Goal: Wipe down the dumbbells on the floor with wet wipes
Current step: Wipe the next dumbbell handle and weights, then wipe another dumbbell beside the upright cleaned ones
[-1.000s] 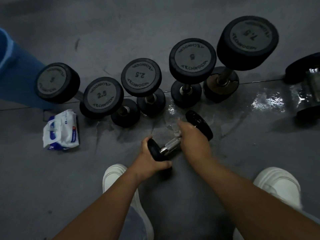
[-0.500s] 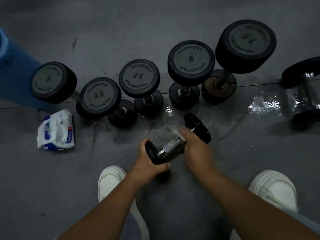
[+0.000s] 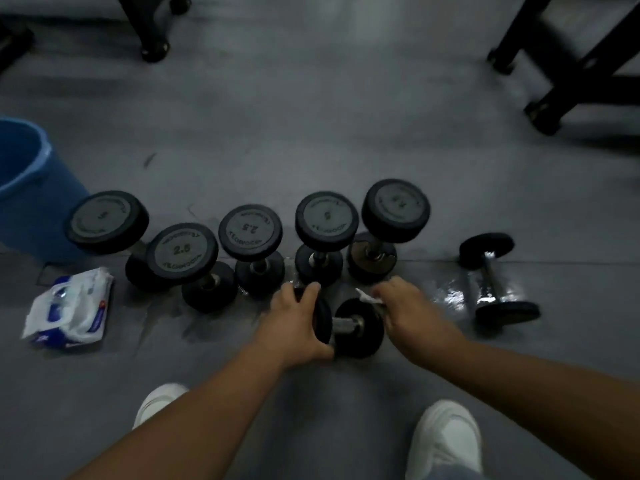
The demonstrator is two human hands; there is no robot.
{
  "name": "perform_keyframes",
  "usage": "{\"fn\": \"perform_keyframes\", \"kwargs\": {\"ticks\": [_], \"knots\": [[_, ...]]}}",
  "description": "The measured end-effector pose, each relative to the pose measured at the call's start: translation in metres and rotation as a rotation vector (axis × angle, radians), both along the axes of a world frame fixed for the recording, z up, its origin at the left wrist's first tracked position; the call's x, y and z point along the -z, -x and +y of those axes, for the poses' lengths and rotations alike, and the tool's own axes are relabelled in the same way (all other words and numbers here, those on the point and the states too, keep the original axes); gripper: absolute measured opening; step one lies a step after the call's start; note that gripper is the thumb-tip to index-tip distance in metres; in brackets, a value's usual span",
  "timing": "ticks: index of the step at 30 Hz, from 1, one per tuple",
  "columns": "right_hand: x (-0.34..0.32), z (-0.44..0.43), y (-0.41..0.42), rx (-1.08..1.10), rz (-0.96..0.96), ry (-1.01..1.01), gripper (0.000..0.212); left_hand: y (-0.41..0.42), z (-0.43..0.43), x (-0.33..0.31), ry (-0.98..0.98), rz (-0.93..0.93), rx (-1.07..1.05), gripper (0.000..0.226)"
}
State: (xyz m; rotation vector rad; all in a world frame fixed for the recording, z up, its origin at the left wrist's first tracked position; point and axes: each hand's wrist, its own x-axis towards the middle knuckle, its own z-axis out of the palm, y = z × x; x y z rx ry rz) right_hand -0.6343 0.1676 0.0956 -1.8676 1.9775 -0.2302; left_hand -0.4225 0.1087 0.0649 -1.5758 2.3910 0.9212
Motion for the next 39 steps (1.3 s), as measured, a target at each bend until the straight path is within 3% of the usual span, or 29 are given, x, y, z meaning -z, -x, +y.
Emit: {"fn": "perform_keyframes", "kwargs": {"ticks": [5,9,13,19,27,35,39], "knots": [[-0.011,0.032,0.062,0.047,0.083,0.135,0.015,0.069,0.003,-0.021,0.134,-0.123,0.207,0.109],[0.012,0.051,0.090,0.046,0.197,0.266,0.019,0.105,0.020,-0.019,0.198,-0.221,0.305,0.107],[0.046,0.070,0.093,0.003,0.304,0.269,0.026,0.132,0.040,-0.010,0.176,-0.257,0.380,0.109],[0.083,0.087,0.084,0.180,0.200,0.318,0.021,0.145,0.039,-0.005,0.230,-0.357,0.451,0.106],[0.094,0.087,0.102,0.311,0.138,0.342,0.019,0.163,0.037,-0.014,0.322,-0.338,0.491,0.103],[0.051,0.051,0.197,0.527,0.198,0.411,0.041,0.254,-0.001,-0.050,0.381,-0.213,0.590,0.101],[0.031,0.030,0.236,0.548,0.217,0.440,0.020,0.299,-0.024,-0.055,0.435,-0.158,0.617,0.101]]}}
